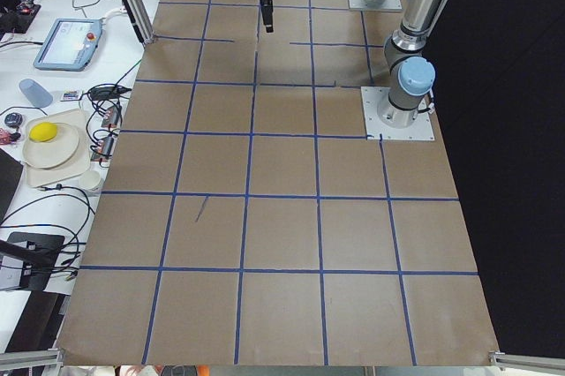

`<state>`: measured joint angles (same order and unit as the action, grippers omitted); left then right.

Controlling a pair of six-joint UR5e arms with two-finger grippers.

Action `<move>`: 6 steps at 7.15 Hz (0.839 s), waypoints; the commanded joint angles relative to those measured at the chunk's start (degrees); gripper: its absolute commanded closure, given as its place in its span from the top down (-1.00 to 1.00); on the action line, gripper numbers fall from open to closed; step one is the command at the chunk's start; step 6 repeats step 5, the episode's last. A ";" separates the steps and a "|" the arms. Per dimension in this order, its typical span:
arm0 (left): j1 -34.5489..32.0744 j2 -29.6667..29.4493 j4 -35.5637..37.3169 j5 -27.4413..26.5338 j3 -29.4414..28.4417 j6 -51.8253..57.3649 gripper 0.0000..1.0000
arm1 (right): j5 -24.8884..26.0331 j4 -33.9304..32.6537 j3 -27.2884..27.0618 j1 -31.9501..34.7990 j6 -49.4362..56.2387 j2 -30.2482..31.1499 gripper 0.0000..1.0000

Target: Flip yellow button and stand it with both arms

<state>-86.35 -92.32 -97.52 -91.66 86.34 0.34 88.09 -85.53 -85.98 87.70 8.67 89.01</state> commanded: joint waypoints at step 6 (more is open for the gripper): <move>0.48 0.12 0.13 0.16 0.05 0.18 1.00 | -0.81 -1.48 -0.16 0.10 -0.84 -0.24 0.99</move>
